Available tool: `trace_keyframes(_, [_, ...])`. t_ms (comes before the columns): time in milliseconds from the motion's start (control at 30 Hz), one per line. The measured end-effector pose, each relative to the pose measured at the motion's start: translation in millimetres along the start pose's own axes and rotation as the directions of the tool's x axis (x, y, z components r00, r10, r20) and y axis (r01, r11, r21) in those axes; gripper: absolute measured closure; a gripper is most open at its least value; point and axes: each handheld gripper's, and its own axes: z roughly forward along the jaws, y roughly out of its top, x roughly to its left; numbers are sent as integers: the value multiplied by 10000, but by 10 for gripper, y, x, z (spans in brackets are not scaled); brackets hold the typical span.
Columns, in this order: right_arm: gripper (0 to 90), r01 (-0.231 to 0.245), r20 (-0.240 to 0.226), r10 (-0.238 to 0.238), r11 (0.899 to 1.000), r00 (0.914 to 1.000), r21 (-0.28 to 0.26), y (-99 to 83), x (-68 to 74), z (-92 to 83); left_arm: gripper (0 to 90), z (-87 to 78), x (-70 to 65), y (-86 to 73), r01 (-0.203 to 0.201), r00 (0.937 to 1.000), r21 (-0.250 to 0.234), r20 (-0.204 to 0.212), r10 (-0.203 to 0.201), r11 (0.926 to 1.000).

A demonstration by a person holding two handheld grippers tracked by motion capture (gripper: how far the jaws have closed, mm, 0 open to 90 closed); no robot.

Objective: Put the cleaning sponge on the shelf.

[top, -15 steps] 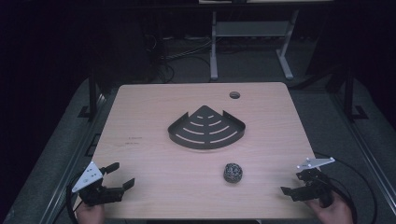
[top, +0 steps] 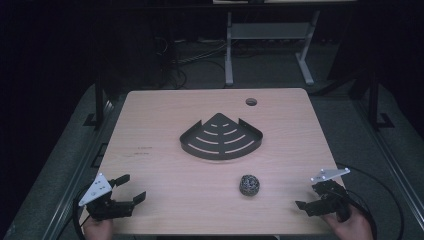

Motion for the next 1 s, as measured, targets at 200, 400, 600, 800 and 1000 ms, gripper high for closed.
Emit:
trace_keyframes(200, [148, 211, -62, -210, 9998, 9998, 39, 28, 41, 21, 133, 3, -8, 5, -57, 10000, 22, 2, 57, 10000])
trace_keyframes(400, [148, 378, -105, -378, 9993, 9992, 40, 55, 85, 30, 133, 6, -17, 6, -65, 10000, 29, 6, 65, 10000])
trace_keyframes(600, [148, 516, -200, -514, 9986, 9985, 106, 75, 118, 58, 133, 5, -12, 5, -53, 10000, 23, -5, 53, 10000])
trace_keyframes(800, [148, 618, -209, -616, 9980, 9979, 107, 98, 153, 66, 133, 4, -16, 8, -82, 10000, 29, -10, 82, 10000])
trace_keyframes(1000, [148, 722, -293, -717, 9973, 9970, 155, 115, 180, 84, 133, 6, -18, 9, -83, 10000, 31, -9, 83, 10000])
